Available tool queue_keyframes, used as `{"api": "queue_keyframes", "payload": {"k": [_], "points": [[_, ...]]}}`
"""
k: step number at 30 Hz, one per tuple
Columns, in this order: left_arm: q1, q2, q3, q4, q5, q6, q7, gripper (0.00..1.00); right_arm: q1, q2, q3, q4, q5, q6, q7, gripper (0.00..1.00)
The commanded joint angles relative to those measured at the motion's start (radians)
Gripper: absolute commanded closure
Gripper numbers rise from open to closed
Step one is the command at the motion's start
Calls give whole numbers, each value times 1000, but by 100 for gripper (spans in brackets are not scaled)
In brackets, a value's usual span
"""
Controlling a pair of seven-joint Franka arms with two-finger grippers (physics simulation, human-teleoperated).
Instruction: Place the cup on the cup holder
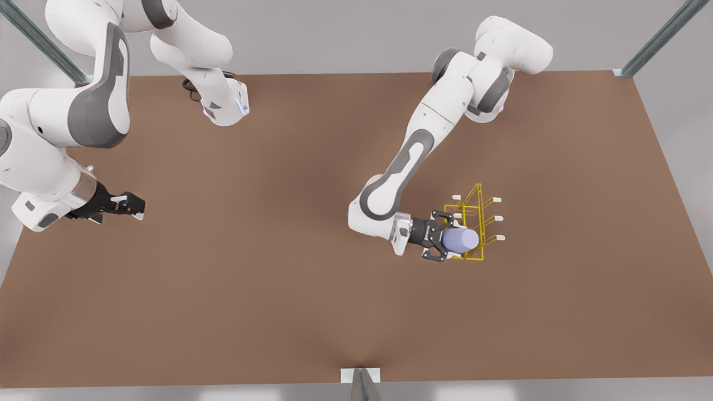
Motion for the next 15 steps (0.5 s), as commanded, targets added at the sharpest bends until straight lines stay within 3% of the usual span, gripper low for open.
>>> {"api": "queue_keyframes", "payload": {"k": [1,15], "points": [[9,-5,4,-3,4,-10,65,23,-1,0,0,-1,0,-1,-3,0],[23,-65,-4,-149,-9,-6,-88,23,3,1,0,-7,-7,0,0,0]]}}
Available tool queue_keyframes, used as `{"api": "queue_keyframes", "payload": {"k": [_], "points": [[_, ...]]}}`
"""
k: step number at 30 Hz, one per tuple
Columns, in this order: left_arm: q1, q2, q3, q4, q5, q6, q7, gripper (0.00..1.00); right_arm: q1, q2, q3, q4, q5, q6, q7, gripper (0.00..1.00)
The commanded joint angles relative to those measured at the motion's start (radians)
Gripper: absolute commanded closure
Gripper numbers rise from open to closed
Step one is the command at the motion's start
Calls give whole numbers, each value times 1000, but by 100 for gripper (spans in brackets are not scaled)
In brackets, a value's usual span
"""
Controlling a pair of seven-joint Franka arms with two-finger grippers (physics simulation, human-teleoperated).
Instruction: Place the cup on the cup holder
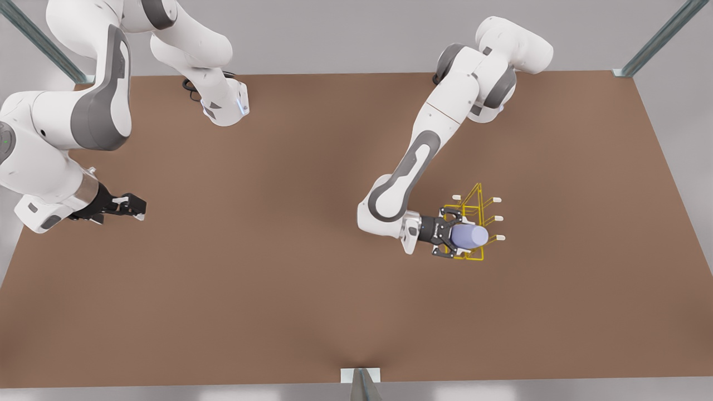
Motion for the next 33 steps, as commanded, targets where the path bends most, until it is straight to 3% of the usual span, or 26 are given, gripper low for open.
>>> {"api": "queue_keyframes", "payload": {"k": [1,15,16,17,22,24,26,28,30,31,32,33], "points": [[0,-8,-8,-18,-4,-3,-72,23,-1,-1,1,0,0,0,-1,0],[4,-13,-16,-41,1,-17,-100,23,-27,10,-3,-3,9,1,-3,0],[4,-11,-16,-41,6,-17,-100,20,-24,22,-1,-1,8,1,-1,0],[7,-10,-16,-41,9,-15,-100,0,-19,25,-3,-1,6,3,0,0],[1,-17,-19,-32,-2,-15,-98,0,-25,42,-1,5,5,1,-6,0],[4,-115,-77,-1,-160,-11,-69,0,-28,45,-3,13,6,3,-4,0],[76,-299,-101,210,-711,125,32,0,-31,45,-1,13,8,20,-12,0],[283,-485,-101,200,-1013,141,746,0,-34,45,-3,11,8,41,-13,0],[349,-504,-94,192,-1048,55,1324,0,-53,45,-1,11,14,82,-17,0],[469,-507,-102,189,-1079,-5,1782,0,-48,45,1,10,14,127,-17,0],[529,-502,-102,192,-1110,-11,1959,0,-50,46,4,8,21,162,-15,0],[549,-485,-218,204,-1105,24,1809,0,-45,42,7,10,38,179,-13,0]]}}
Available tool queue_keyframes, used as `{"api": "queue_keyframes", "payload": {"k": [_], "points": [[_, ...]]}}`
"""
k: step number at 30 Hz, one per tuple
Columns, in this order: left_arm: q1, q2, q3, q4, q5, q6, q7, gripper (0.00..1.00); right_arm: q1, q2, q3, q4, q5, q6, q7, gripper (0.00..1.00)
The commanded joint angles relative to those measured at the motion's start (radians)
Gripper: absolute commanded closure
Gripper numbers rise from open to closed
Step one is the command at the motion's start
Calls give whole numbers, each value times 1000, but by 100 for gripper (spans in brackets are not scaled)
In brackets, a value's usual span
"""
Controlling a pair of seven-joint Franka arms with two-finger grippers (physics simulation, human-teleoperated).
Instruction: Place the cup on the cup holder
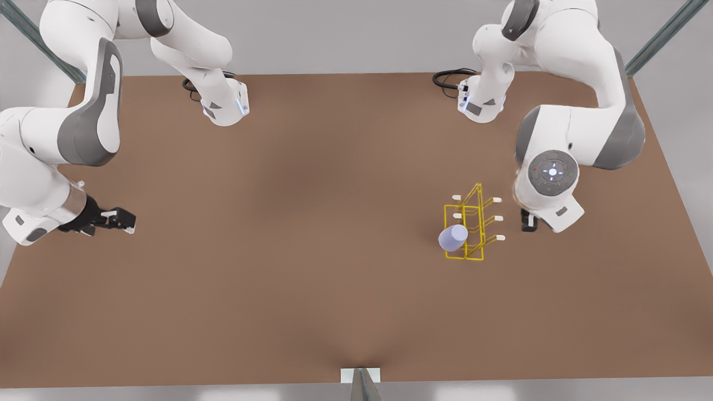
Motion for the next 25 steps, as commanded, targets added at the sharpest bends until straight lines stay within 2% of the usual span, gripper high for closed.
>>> {"api": "queue_keyframes", "payload": {"k": [1,2,3,4,5,11,19,25], "points": [[101,-5,-94,7,-141,45,1409,0,2,-3,2,0,14,88,-9,0],[81,-9,-18,15,-154,56,1583,0,-1,-3,2,-1,13,90,-9,0],[113,-43,24,10,-279,86,1583,0,-1,-3,2,2,13,91,-9,0],[164,-211,21,-236,-279,287,1574,0,-2,-1,2,2,13,99,-10,0],[161,-243,19,-272,-277,353,1462,0,1,0,2,-1,11,146,-9,0],[154,-129,29,-146,-270,286,1652,0,-4,3,2,-21,5,148,-7,0],[128,-121,18,-82,-172,257,1650,0,13,6,7,-23,-23,156,-9,0],[122,-106,15,-77,-176,244,1650,0,13,9,7,-23,-23,151,-9,0]]}}
